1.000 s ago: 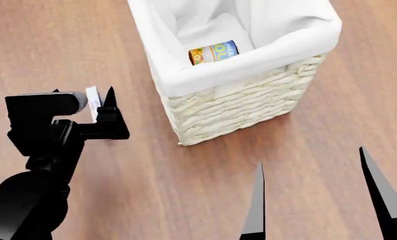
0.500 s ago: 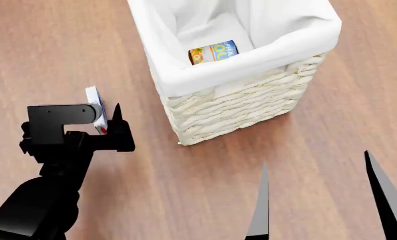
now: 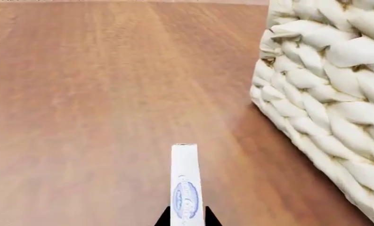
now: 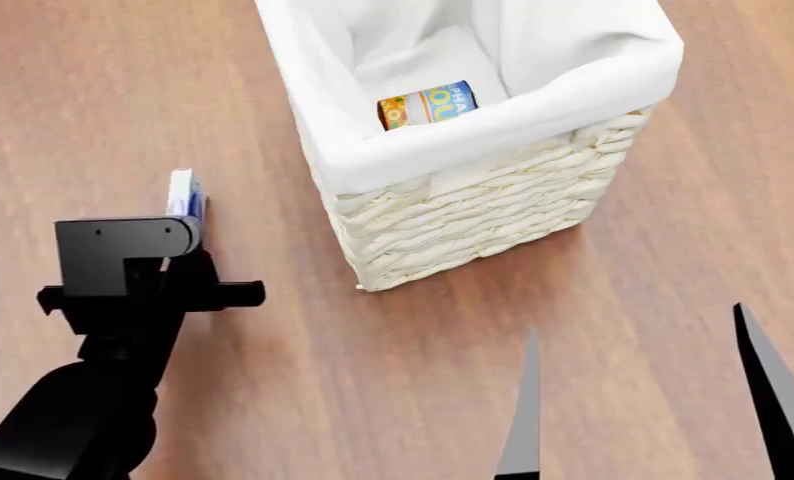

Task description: Pick up the alphabet soup and the cream cheese box, and put them in the basket.

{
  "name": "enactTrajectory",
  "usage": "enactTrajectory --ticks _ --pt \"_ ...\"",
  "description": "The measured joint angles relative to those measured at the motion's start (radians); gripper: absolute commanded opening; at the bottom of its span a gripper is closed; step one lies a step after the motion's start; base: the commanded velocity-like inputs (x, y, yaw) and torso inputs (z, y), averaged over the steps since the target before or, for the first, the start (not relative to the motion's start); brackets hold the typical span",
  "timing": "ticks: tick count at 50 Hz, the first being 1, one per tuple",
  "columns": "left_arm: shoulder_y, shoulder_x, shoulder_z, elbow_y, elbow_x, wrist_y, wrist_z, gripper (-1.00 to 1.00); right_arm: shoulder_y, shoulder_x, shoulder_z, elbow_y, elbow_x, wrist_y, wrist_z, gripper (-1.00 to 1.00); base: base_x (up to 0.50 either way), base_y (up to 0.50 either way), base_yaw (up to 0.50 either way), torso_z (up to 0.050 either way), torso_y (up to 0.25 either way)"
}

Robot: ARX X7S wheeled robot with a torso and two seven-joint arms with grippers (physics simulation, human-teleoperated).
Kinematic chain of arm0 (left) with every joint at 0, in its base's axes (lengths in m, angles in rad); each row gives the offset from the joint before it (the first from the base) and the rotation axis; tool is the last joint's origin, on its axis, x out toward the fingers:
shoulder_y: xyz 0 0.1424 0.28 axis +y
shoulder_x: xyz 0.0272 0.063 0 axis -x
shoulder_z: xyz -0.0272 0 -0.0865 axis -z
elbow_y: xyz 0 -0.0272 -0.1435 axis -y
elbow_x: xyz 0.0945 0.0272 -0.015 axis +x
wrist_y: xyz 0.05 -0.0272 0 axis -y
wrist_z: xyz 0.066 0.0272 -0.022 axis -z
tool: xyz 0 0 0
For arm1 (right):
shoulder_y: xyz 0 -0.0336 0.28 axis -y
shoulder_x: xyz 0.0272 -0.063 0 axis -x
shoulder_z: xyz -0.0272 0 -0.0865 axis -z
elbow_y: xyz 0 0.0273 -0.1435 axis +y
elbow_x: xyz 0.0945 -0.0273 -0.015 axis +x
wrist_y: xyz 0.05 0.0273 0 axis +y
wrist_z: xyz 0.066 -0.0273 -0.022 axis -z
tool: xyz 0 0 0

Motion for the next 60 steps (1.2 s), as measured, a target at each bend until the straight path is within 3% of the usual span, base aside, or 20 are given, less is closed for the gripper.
enactTrajectory --ticks 18,35,45,60 --pt "-0.027 -0.065 -0.028 0.225 -0.061 -0.101 -0.057 -1.00 0.000 0.010 -0.009 0.000 0.019 -0.001 0.015 1.00 0.00 0.00 0.00 0.001 0.001" --pt "-0.253 -0.128 -0.110 0.440 -0.145 -0.232 -0.117 -1.00 0.003 0.022 -0.030 -0.003 0.026 0.005 0.024 1.00 0.00 0.00 0.00 0.000 0.001" --pt "-0.429 -0.112 -0.082 0.403 -0.187 -0.267 0.013 -1.00 -0.002 0.031 -0.041 -0.002 0.021 0.002 0.029 1.00 0.00 0.00 0.00 0.000 0.001" --pt "-0.655 -0.045 0.051 0.211 -0.189 -0.278 0.333 -1.00 -0.018 0.040 -0.053 0.004 0.012 -0.011 0.041 1.00 0.00 0.00 0.00 0.000 0.001"
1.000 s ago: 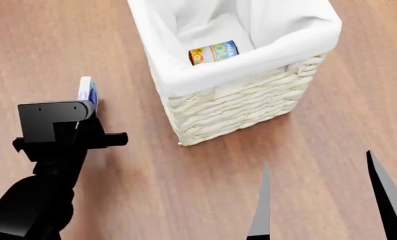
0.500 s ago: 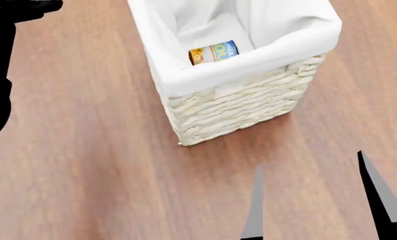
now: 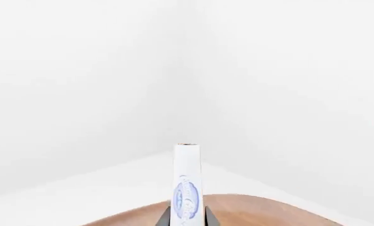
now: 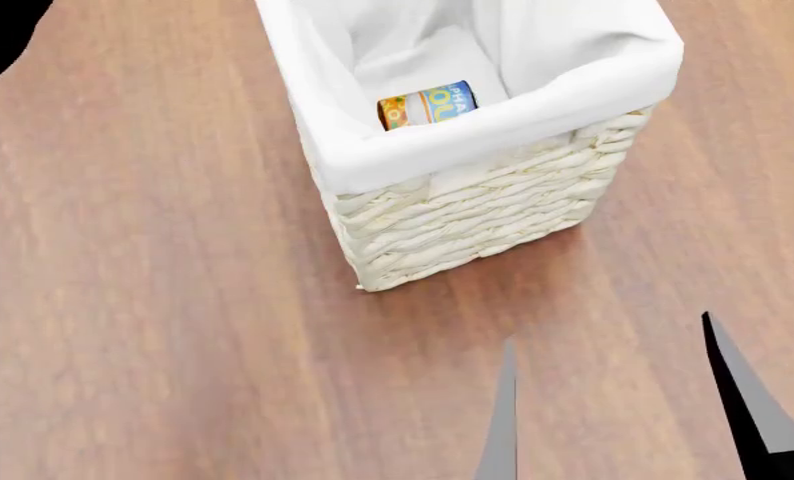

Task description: Pick up the alphabet soup and the cream cheese box, and put them in the basket.

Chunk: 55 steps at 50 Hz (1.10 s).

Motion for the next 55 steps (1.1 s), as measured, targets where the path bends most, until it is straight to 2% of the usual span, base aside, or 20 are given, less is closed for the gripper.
enactTrajectory --ticks 11,22,52,53,55 --pt "-0.050 0.023 0.085 -0.084 -0.001 0.007 0.202 -1.00 -0.008 0.008 -0.003 -0.016 0.000 0.006 0.010 1.00 0.00 0.00 0.00 0.000 0.000" --pt "-0.052 0.028 0.160 -0.138 0.004 -0.014 0.331 -1.00 -0.017 0.013 -0.001 -0.014 0.006 -0.004 0.019 1.00 0.00 0.00 0.00 0.001 0.001" --pt "-0.024 0.014 0.233 -0.139 0.003 -0.060 0.401 -1.00 -0.033 0.027 -0.006 -0.029 0.015 -0.014 0.043 1.00 0.00 0.00 0.00 0.000 0.001" --pt "-0.024 0.014 0.233 -0.139 0.001 -0.062 0.402 1.00 -0.034 0.028 -0.006 -0.029 0.015 -0.015 0.044 1.00 0.00 0.00 0.00 0.000 0.000" --pt "-0.027 0.014 0.229 -0.139 -0.006 -0.065 0.402 1.00 -0.036 0.029 -0.006 -0.028 0.015 -0.017 0.045 1.00 0.00 0.00 0.00 0.000 0.000"
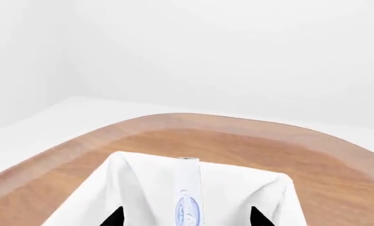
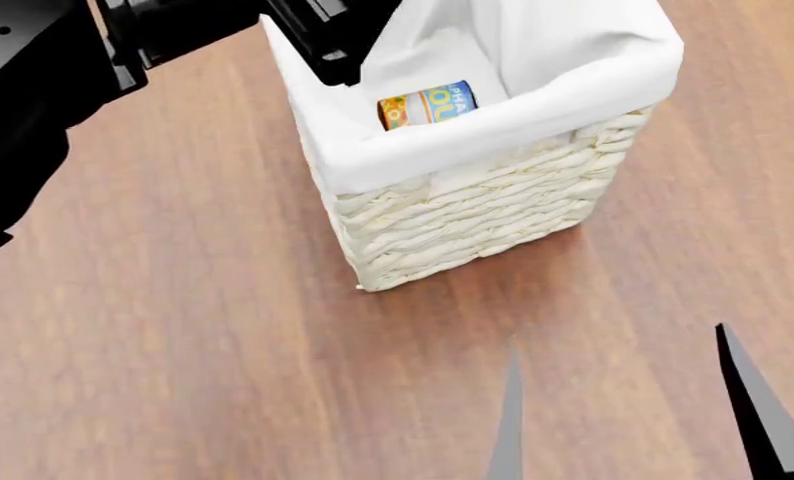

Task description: Pick up the alphabet soup and the cream cheese box, and put them in the basket.

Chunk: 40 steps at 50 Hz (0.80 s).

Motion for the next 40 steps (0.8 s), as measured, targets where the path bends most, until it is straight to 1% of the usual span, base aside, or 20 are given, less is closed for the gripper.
enactTrajectory --ticks 18,23,26,30,40 --pt "-0.011 -0.002 -0.023 0.011 -0.033 -0.004 -0.019 1.00 -0.005 0.011 -0.004 -0.018 -0.002 0.013 0.016 1.00 0.00 0.00 0.00 0.000 0.000" --pt "-0.007 -0.008 -0.047 0.033 -0.045 0.007 -0.054 1.00 -0.009 0.013 -0.009 -0.016 -0.006 0.010 0.020 1.00 0.00 0.00 0.00 0.000 0.002" --pt "0.010 -0.015 -0.069 0.065 -0.044 0.027 -0.108 1.00 -0.007 0.014 -0.013 -0.017 -0.007 0.013 0.022 1.00 0.00 0.00 0.00 0.000 0.000" --pt "0.060 -0.024 -0.106 0.122 -0.020 0.086 -0.224 1.00 -0.001 0.016 -0.016 -0.019 -0.005 0.021 0.024 1.00 0.00 0.00 0.00 0.000 0.000" --pt "0.270 -0.067 -0.154 0.342 0.128 0.258 -0.540 1.00 0.010 0.021 -0.024 -0.010 0.000 0.025 0.027 1.00 0.00 0.00 0.00 0.000 0.000"
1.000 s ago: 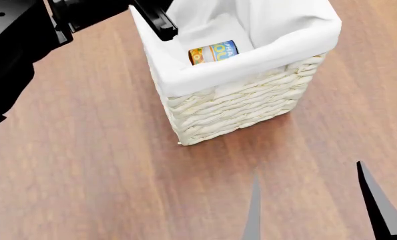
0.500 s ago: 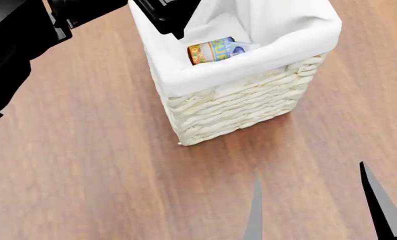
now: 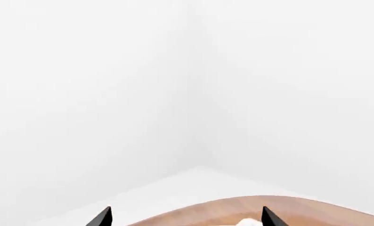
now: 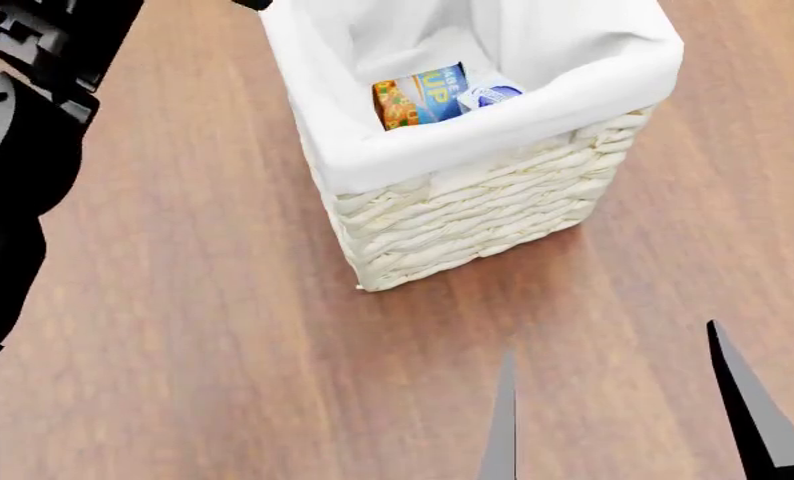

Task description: Pick up the alphabet soup and the cream cheese box, and put them in the basket.

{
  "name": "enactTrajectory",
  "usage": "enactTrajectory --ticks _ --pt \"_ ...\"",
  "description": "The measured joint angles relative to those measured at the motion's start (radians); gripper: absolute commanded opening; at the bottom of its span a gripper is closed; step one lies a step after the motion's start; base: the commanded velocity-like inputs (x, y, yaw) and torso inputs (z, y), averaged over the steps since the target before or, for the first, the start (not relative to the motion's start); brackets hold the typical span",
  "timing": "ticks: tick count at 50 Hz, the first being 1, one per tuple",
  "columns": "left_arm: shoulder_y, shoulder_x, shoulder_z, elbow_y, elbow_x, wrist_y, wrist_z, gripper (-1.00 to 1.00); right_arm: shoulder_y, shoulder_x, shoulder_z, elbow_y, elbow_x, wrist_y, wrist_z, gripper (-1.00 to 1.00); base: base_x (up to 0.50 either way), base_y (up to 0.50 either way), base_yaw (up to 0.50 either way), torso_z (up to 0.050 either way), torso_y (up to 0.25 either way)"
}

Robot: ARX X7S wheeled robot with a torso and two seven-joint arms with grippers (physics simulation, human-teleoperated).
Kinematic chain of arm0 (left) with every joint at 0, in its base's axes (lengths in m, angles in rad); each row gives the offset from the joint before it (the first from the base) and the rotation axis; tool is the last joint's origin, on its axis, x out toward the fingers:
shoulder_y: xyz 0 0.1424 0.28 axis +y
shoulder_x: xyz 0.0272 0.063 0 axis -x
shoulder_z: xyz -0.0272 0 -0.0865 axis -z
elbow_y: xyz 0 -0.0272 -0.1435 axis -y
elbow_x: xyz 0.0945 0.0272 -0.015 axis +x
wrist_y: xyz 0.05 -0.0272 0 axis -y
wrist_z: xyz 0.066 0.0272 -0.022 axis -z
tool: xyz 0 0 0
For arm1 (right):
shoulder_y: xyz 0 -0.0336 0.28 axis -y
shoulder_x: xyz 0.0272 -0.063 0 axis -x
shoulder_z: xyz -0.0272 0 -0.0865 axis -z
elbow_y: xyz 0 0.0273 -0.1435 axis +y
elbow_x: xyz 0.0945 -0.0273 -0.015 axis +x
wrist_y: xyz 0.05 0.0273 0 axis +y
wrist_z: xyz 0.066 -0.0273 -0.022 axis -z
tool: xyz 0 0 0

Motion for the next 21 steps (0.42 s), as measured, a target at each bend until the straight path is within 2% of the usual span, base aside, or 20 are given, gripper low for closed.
enactTrajectory --ticks 10,21 --pt "0.209 -0.048 -0.013 0.233 0.091 0.086 -0.202 1.00 0.005 0.000 -0.020 0.029 -0.012 -0.019 0.004 1.00 0.00 0.00 0.00 0.000 0.000" --pt "0.405 -0.103 -0.005 0.463 0.150 0.121 -0.329 1.00 0.016 -0.001 -0.043 0.051 -0.020 -0.029 0.007 1.00 0.00 0.00 0.00 0.000 0.000"
